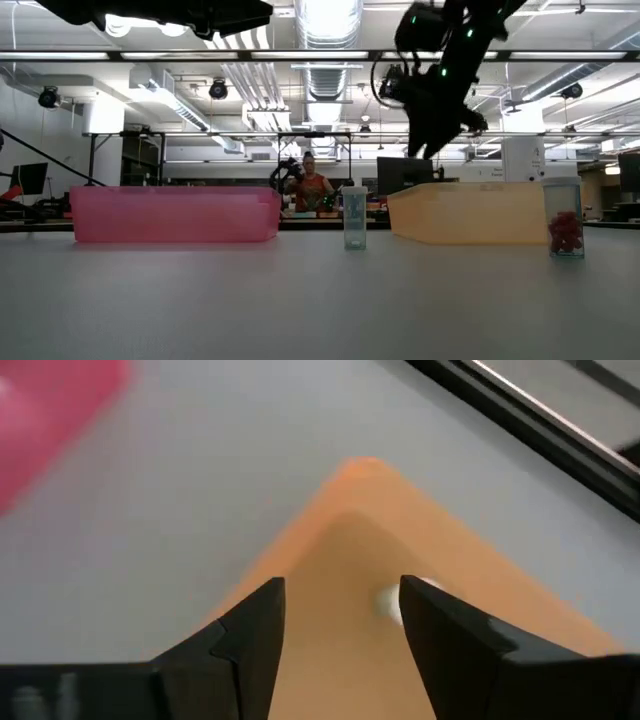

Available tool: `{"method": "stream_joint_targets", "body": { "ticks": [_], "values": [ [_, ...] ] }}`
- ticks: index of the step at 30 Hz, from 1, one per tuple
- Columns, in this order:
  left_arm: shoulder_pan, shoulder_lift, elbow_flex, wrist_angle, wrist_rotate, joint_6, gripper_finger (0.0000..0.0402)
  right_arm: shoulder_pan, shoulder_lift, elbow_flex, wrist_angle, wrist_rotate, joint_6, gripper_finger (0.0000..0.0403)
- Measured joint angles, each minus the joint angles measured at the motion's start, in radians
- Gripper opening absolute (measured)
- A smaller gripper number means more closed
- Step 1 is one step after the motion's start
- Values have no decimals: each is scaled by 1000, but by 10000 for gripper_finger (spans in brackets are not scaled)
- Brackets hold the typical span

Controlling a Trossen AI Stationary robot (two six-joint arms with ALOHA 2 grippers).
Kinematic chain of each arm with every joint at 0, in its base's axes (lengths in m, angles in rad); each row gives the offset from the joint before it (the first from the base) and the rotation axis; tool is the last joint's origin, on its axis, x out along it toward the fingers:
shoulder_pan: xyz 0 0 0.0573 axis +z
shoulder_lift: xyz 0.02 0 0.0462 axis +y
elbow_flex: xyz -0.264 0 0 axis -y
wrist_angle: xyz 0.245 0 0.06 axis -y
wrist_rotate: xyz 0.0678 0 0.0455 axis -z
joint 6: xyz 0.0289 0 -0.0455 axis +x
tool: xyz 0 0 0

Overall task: Pick and place medicine bottles into bin by pill shape (circle, oval)
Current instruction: Put the pink pill into the pink bin

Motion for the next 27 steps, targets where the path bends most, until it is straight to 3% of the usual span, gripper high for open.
{"method": "stream_joint_targets", "body": {
  "ticks": [10,18,27],
  "values": [
    [0,0,0,0,0,-2,262,301,-73,-3,100,30,0,189],
    [0,0,0,0,0,-7,262,499,-65,-14,179,76,-120,189],
    [0,0,0,0,0,-36,262,610,-77,-94,368,104,-194,189]
  ]
}}
